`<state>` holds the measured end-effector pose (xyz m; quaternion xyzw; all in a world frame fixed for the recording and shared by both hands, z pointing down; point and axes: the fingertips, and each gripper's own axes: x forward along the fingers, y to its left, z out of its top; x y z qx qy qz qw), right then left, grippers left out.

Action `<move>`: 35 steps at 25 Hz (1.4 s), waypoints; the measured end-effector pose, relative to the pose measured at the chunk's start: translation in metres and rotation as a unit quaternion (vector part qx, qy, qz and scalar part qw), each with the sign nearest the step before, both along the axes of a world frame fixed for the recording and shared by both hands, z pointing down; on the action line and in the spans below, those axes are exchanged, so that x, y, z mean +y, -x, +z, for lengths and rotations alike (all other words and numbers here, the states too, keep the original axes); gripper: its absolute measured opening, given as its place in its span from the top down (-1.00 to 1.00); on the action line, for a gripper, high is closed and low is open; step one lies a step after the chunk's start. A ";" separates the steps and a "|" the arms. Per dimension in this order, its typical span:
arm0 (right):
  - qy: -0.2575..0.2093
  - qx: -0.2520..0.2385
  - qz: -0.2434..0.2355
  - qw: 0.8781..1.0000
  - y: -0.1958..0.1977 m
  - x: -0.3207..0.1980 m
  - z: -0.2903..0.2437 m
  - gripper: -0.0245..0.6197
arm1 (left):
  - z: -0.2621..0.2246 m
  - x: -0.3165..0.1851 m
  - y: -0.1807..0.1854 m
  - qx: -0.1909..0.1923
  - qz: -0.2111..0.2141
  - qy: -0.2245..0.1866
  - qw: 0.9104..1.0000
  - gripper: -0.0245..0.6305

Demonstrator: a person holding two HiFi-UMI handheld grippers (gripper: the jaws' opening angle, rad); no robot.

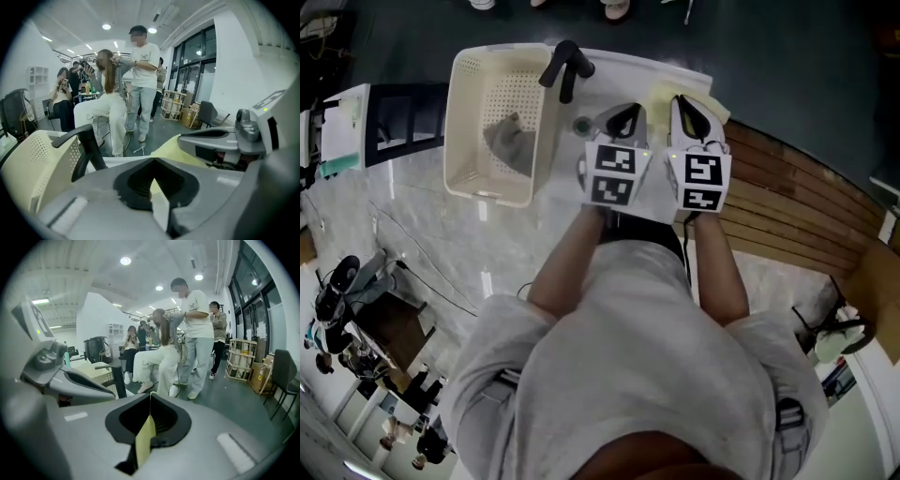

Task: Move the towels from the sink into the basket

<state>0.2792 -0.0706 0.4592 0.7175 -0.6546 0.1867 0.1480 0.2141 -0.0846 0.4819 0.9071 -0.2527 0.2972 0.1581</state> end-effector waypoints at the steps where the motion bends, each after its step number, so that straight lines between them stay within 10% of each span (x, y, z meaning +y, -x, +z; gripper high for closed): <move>1: -0.005 0.003 0.000 1.000 0.005 0.000 -0.006 0.90 | -0.005 0.000 0.004 0.004 -0.001 -0.003 1.000 0.86; 35: -0.071 0.022 -0.212 0.974 0.254 -0.090 -0.080 0.90 | -0.066 -0.067 0.240 0.039 -0.195 -0.060 0.978 0.86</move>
